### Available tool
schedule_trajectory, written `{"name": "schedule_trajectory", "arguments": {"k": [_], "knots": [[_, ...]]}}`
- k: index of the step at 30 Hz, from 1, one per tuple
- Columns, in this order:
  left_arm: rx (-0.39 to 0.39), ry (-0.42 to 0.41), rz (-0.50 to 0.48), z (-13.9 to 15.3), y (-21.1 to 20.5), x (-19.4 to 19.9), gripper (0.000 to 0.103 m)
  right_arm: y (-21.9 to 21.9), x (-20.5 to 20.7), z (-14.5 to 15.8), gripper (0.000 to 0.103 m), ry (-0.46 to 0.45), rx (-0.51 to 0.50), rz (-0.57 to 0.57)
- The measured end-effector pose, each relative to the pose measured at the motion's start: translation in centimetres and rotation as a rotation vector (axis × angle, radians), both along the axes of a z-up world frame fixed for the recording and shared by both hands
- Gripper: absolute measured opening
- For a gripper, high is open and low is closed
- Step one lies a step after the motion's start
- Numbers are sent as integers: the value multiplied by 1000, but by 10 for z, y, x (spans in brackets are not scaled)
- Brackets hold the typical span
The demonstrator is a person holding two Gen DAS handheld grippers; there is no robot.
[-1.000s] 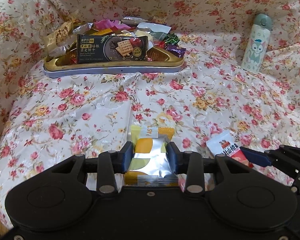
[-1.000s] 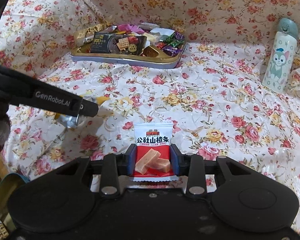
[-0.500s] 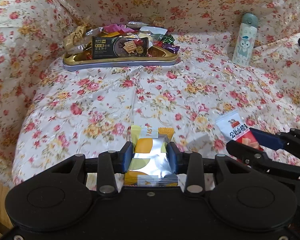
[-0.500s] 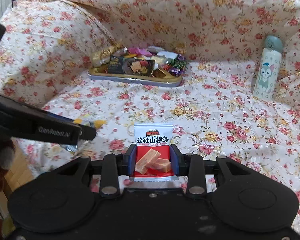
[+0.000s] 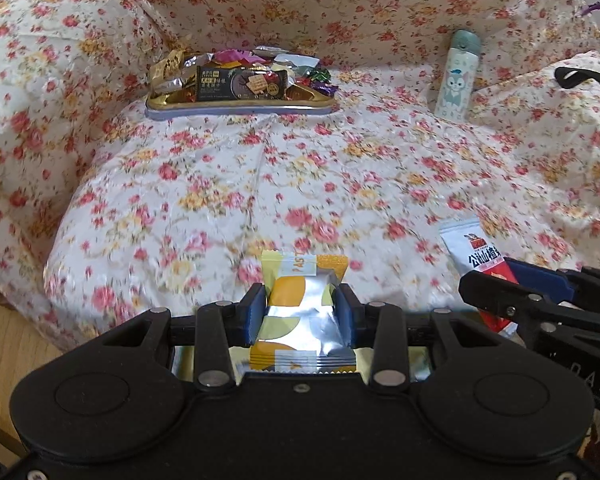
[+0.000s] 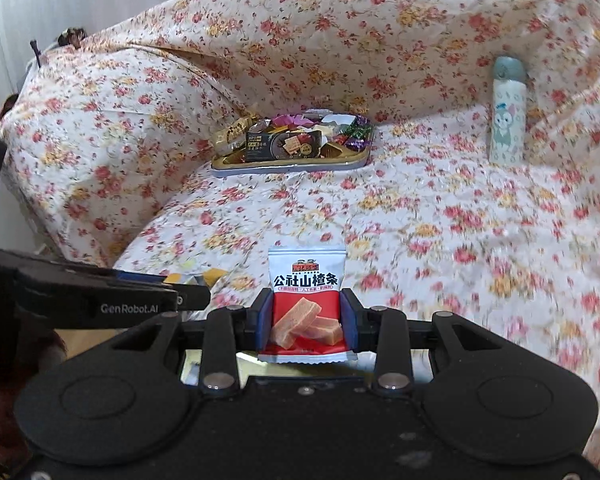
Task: Organize snacks
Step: 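Carry red packet and yellow-silver packet to the gold tray and open both tools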
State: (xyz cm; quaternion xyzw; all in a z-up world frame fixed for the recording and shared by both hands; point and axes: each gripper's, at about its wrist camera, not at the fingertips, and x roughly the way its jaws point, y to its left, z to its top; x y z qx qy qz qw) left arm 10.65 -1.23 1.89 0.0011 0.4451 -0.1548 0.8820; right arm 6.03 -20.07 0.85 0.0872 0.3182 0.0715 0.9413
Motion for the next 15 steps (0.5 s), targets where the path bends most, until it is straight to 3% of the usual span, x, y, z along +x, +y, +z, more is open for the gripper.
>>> {"name": "schedule_trajectory", "arguments": {"k": [6, 15], "knots": [[-27, 5, 6, 1, 2, -30, 46, -8, -40, 2, 37, 10, 101, -42], [0, 14, 18, -6, -1, -54, 46, -15, -83, 1, 37, 12, 131, -95]]}}
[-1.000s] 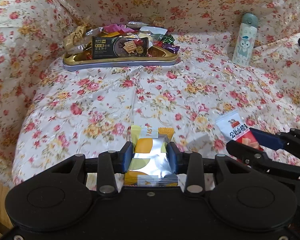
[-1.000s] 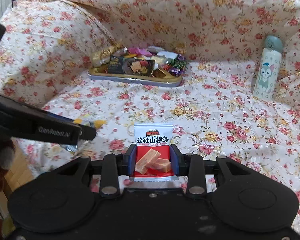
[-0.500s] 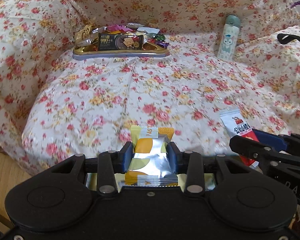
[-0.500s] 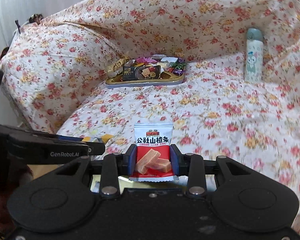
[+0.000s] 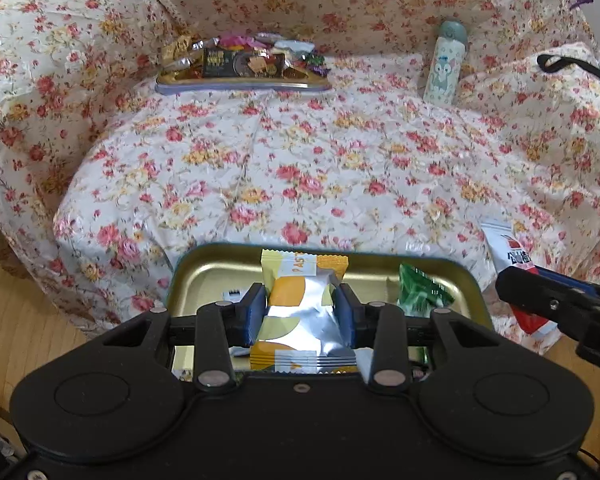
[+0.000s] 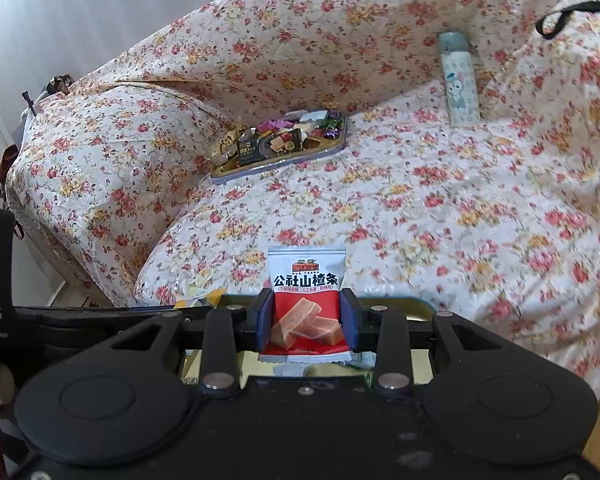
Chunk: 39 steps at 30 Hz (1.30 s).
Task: Organize snacks
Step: 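Carry red packet and yellow-silver packet to the gold tray and open both tools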
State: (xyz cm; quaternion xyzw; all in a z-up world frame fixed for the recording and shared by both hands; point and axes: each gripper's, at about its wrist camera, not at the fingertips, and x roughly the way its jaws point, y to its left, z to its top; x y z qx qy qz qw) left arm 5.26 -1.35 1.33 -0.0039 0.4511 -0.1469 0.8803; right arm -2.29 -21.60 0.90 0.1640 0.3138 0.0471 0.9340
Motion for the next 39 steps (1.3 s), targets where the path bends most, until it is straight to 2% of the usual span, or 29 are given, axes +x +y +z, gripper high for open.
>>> {"name": "schedule_trajectory", "arguments": {"k": [10, 16, 27, 39], "knots": [[34, 114, -15, -35, -13, 20, 46, -3, 6, -33, 37, 124, 6, -33], [56, 184, 1, -58, -19, 39, 46, -5, 11, -43, 37, 161, 4, -42], [85, 165, -9, -68, -29, 48, 47, -7, 14, -48, 37, 175, 5, -38], [85, 86, -1, -49, -24, 36, 47, -1, 17, -53, 37, 189, -12, -15]]}}
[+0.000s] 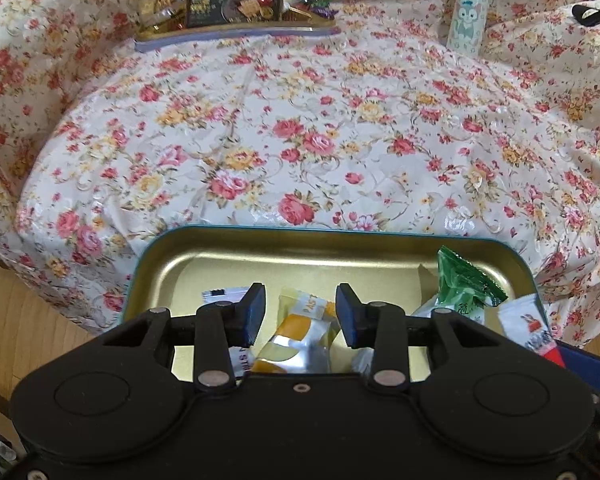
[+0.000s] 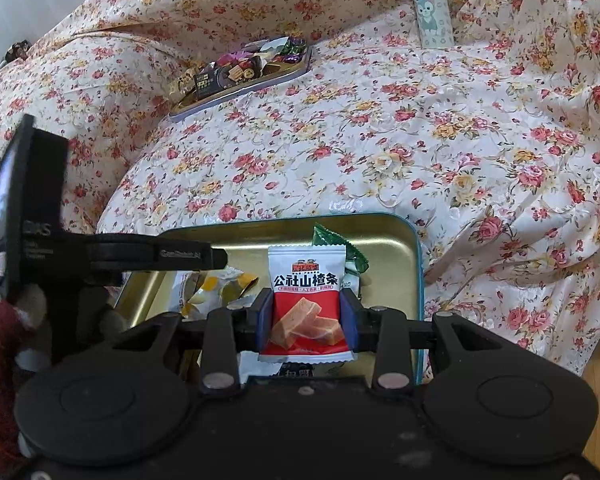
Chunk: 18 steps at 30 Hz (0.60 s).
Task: Organize snacks
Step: 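Carry red packet and yellow-silver packet to the gold tray and open both tools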
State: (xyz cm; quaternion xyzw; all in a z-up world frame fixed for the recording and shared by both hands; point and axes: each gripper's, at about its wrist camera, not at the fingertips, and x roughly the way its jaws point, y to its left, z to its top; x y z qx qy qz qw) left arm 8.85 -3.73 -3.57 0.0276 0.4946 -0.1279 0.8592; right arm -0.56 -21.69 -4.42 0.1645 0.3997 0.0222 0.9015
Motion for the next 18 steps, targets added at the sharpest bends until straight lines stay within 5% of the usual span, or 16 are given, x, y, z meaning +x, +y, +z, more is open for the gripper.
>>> {"name": "schedule_trajectory", "arguments": {"k": [18], "knots": [[51, -87, 74, 13, 28, -42, 48, 17, 29, -15, 37, 52, -95, 57]]}}
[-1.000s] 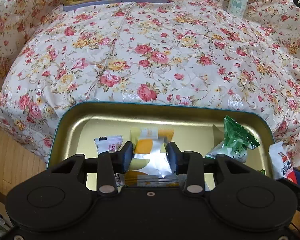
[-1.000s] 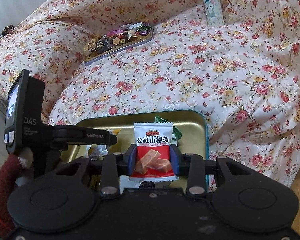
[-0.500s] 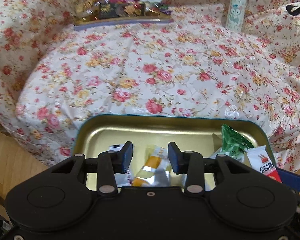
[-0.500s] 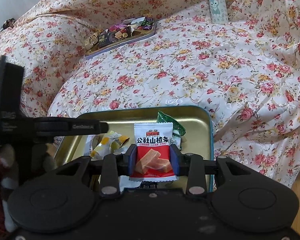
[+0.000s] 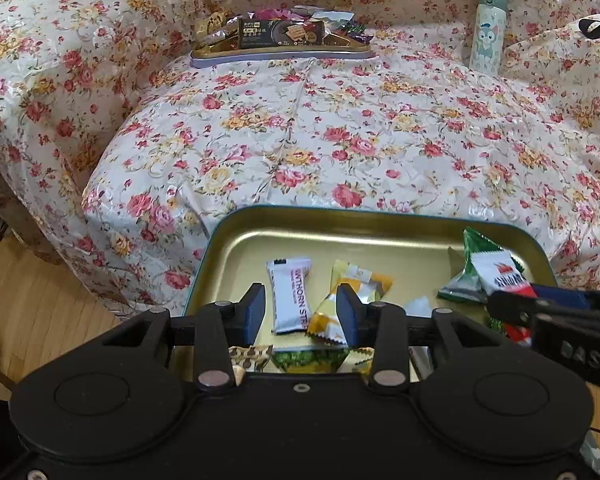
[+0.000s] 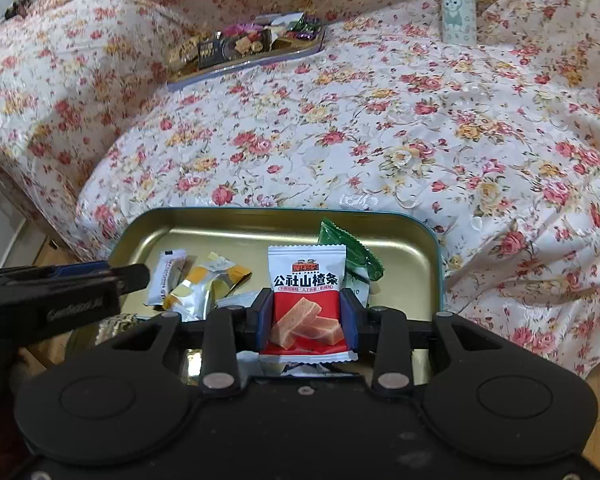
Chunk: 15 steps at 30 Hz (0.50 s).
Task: Organize snacks
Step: 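Carry red packet and yellow-silver packet to the gold tray and open both tools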
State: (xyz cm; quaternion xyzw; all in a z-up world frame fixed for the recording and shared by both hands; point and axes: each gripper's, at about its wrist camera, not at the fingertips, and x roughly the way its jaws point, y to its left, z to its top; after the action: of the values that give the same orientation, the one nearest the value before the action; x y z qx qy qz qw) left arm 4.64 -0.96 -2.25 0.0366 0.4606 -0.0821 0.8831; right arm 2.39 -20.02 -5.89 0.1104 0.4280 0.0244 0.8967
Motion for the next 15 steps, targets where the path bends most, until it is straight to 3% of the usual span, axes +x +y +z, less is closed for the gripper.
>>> {"name": "schedule_trajectory", "arguments": {"k": [7, 15], "knots": [[-5, -8, 4, 2, 3, -5, 48, 7, 15, -9, 38, 33, -26, 31], [-7, -17, -1, 5, 3, -11, 48, 9, 10, 1, 39, -2, -31, 52]]}}
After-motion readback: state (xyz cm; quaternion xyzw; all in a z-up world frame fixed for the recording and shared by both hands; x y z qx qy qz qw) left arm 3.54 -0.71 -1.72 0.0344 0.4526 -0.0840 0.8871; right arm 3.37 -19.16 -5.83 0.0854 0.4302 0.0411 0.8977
